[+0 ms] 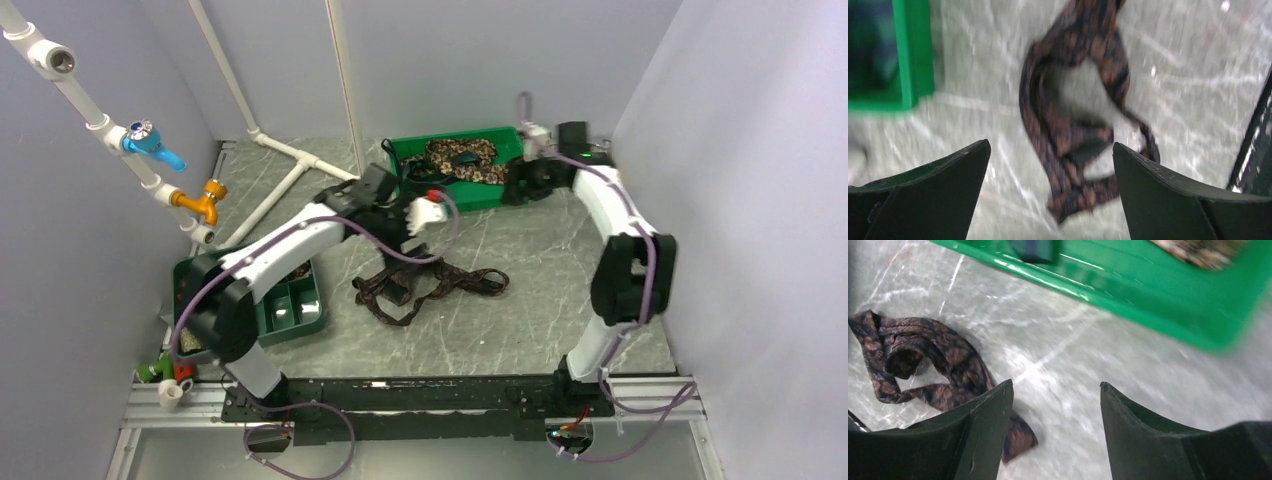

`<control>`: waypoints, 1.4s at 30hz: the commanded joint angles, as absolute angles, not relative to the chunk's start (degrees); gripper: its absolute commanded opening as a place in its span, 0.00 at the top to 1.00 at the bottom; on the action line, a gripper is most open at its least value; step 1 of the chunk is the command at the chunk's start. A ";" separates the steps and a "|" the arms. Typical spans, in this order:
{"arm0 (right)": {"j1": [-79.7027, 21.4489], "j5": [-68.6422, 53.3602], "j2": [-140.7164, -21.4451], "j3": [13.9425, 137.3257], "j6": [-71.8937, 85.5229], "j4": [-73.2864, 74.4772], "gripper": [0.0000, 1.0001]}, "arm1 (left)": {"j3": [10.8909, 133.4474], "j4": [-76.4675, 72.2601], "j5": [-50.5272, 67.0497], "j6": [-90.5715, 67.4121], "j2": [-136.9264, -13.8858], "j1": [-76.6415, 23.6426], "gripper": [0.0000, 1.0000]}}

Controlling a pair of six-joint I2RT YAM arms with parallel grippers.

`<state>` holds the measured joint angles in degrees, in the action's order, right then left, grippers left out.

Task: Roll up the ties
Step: Move the bin to the corner of the board, then flatten out the tie at the center of the board.

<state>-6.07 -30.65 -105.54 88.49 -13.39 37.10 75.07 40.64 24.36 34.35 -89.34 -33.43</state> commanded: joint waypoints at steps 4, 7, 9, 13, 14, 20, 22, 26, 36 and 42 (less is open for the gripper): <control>10.53 -34.60 -88.61 79.69 -14.62 48.68 0.29 | 98.09 35.41 21.20 33.84 -109.79 -50.09 0.01; 16.52 -33.71 -83.81 77.00 -14.70 50.21 0.22 | 104.54 34.24 17.45 34.13 -117.86 -56.01 0.01; 19.39 -33.87 -82.04 76.26 -15.03 51.71 0.18 | 106.93 32.83 13.82 33.98 -121.74 -58.31 0.01; 23.04 -34.03 -79.64 74.96 -15.49 53.30 0.12 | 113.12 32.64 7.43 32.74 -130.32 -60.69 0.01; 23.50 -34.08 -79.06 74.68 -15.74 53.60 0.11 | 114.16 31.91 5.05 32.46 -131.99 -61.00 0.01; 24.18 -33.17 -76.53 72.99 -17.71 54.05 0.10 | 116.06 27.28 -2.06 32.71 -133.67 -61.17 0.58; 24.36 -33.27 -76.42 72.55 -17.69 53.43 0.10 | 121.68 30.29 -0.80 31.15 -132.80 -61.00 0.98; 24.46 -34.11 -78.11 72.48 -16.35 51.08 0.10 | 132.44 32.86 7.92 24.57 -126.18 -61.01 1.00; 24.51 -38.62 -83.77 76.71 -16.48 51.28 0.11 | 116.08 13.81 23.99 1.55 -96.50 -46.62 1.00; 24.25 -39.56 -84.43 77.55 -20.59 54.31 0.12 | 87.75 15.59 42.39 12.22 -79.92 -30.85 0.76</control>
